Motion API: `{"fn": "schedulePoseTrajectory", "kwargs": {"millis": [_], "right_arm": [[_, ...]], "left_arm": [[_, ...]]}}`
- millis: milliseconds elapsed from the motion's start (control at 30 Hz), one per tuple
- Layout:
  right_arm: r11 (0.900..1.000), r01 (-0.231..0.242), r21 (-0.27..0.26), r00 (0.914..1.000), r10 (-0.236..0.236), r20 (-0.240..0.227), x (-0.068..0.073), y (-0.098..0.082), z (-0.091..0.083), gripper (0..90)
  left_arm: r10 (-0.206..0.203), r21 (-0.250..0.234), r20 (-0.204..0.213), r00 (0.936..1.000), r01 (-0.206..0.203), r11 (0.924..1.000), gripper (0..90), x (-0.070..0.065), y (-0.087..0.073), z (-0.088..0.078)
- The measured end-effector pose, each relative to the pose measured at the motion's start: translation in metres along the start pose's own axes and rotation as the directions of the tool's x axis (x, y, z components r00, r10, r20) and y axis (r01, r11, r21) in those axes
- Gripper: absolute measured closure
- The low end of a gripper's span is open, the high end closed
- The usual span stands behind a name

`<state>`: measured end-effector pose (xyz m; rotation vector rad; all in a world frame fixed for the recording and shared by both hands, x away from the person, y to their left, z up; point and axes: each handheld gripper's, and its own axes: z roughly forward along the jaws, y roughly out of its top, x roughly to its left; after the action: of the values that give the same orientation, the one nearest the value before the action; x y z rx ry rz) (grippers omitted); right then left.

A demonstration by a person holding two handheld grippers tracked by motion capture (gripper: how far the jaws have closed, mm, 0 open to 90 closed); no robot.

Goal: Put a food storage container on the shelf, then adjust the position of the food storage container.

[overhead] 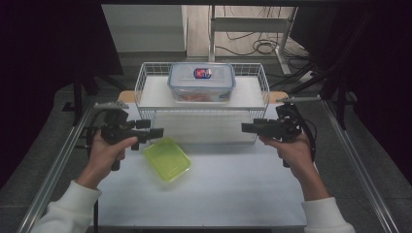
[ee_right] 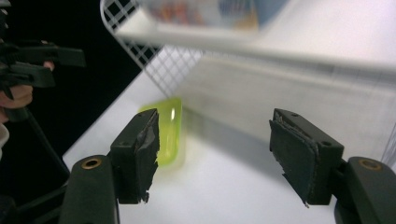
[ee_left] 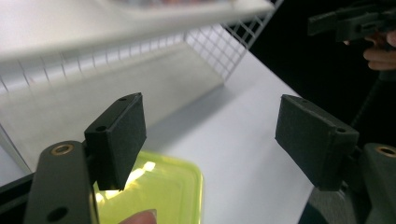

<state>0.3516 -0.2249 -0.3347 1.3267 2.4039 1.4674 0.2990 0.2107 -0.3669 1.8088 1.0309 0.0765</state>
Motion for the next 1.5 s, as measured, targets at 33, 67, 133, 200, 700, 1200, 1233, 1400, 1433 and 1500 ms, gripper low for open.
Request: {"fn": "schedulePoseTrajectory", "kwargs": {"millis": [33, 67, 133, 200, 700, 1200, 1233, 1400, 1433, 1500], "right_arm": [[1.0, 0.004, 0.014, 1.0, -0.004, 0.0, 0.0, -0.007, 0.001, 33.1], [1.0, 0.013, 0.029, 0.9999, -0.013, 0.002, 0.0, -0.013, 0.003, 33.1], [0.998, 0.028, 0.055, 0.9996, -0.028, 0.004, 0.001, -0.027, 0.005, 33.1], [0.996, 0.045, 0.083, 0.9989, -0.046, 0.012, 0.002, -0.039, 0.008, 33.1], [0.977, 0.057, 0.203, 0.997, -0.066, 0.039, -0.008, -0.1, 0.027, 32.4], [0.973, 0.061, 0.222, 0.9961, -0.074, 0.049, -0.009, -0.106, 0.029, 31.3], [0.974, 0.059, 0.22, 0.9961, -0.072, 0.051, -0.01, -0.106, 0.028, 31.2], [0.976, 0.046, 0.213, 0.9963, -0.06, 0.061, -0.014, -0.107, 0.026, 31.0], [0.976, 0.045, 0.215, 0.9963, -0.059, 0.061, -0.015, -0.107, 0.026, 30.9], [0.975, 0.044, 0.22, 0.9964, -0.059, 0.061, -0.016, -0.107, 0.027, 30.8]], "left_arm": [[0.003, 0.008, 0.0, 1.0, -0.003, 1.0, 23.6, 0.0, -0.007, 0.001], [0.004, 0.018, -0.004, 1.0, -0.004, 0.9998, 23.6, 0.0, -0.014, 0.002], [0.003, 0.032, -0.008, 1.0, -0.003, 0.9995, 23.6, 0.001, -0.026, 0.003], [0.003, 0.047, -0.013, 0.9999, -0.002, 0.9989, 23.6, 0.002, -0.037, 0.005], [0.033, 0.176, -0.06, 0.9976, -0.022, 0.9841, 23.6, 0.0, -0.082, 0.024], [0.045, 0.218, -0.088, 0.9951, -0.025, 0.9756, 22.9, 0.005, -0.088, 0.03], [0.047, 0.222, -0.088, 0.9951, -0.026, 0.9747, 22.7, 0.005, -0.088, 0.031], [0.041, 0.226, -0.093, 0.9948, -0.019, 0.9739, 22.0, 0.006, -0.09, 0.033], [0.035, 0.227, -0.096, 0.9948, -0.012, 0.9738, 22.0, 0.007, -0.091, 0.032], [0.03, 0.227, -0.101, 0.9944, -0.006, 0.9738, 22.0, 0.01, -0.092, 0.032]]}}
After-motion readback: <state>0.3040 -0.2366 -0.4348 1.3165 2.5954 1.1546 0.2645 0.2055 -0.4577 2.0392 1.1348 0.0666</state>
